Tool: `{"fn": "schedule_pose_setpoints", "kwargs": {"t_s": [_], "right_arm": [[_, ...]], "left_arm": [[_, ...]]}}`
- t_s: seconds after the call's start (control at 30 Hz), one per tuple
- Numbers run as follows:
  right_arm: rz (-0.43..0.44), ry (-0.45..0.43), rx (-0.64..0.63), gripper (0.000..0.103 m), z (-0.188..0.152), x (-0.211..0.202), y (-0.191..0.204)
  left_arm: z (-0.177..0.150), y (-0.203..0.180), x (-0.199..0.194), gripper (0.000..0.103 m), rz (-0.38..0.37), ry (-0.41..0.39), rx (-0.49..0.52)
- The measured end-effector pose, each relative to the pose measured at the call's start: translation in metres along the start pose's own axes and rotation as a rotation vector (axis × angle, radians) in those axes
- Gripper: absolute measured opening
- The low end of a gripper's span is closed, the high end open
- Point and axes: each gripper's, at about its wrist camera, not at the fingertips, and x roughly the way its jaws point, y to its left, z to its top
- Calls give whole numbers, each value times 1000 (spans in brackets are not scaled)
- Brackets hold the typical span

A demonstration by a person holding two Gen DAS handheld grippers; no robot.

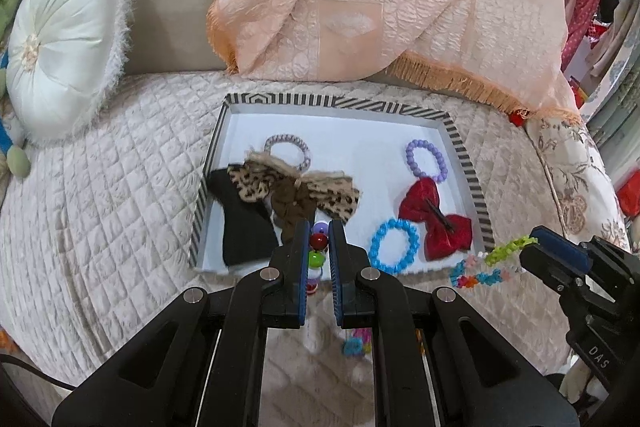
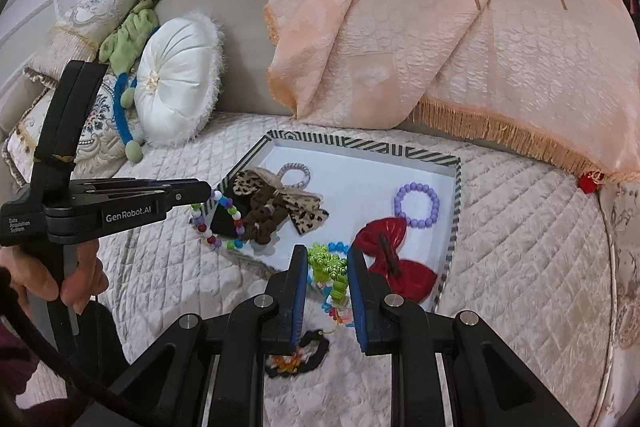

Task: Organize jewelry
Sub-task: 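Lower both bracelets into the tray and open both tools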

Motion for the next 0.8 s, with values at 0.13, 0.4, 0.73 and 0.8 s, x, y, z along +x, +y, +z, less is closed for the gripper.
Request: {"fn": "schedule_pose_setpoints", "kwargs": {"t_s": [0.13,0.4,0.73,0.8], "right_arm": [[6,10,3,19,14,15,-5],[19,23,15,19,43,52,-15],[13,76,55,19,66,121,-39],[2,86,73,19,71,134,-48]], "left_arm": [[17,-4,12,8,4,4,4],[52,-16,42,8,-4,9,5],[93,-20,112,8,-4,58,-30],[96,-14,126,8,6,65,-44]]}}
